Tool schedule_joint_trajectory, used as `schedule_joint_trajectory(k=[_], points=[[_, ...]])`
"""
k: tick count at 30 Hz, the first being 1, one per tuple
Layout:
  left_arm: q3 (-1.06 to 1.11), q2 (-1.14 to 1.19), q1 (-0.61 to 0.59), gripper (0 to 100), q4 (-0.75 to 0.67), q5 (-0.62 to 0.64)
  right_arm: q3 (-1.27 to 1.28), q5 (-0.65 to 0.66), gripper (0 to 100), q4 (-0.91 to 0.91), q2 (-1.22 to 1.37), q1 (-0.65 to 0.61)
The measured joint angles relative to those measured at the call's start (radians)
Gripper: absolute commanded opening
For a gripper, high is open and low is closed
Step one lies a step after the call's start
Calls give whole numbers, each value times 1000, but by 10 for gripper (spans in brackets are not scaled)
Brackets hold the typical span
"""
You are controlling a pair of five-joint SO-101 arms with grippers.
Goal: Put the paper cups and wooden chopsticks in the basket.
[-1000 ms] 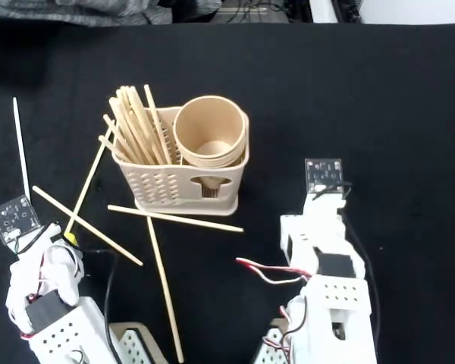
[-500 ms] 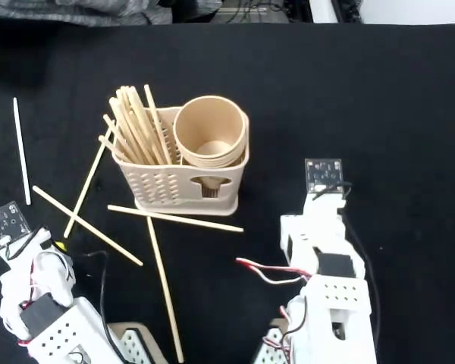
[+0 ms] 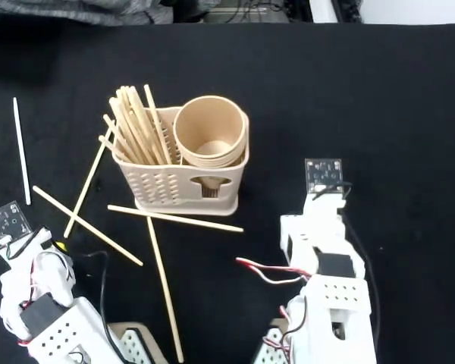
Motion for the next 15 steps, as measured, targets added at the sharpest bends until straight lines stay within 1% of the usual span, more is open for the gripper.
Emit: schedule_joint_trajectory(k=[2,4,7,12,15], points=[[0,0,-2,195,0,-2,0,0,15,0,0,0],[0,0,-2,199,-34,-3,0,0,15,0,0,0],[-26,0,61,200,-120,-3,0,0,15,0,0,0],[-166,12,83,218,-163,-3,0,0,15,0,0,0],[-288,112,97,220,-167,-3,0,0,15,0,0,0]])
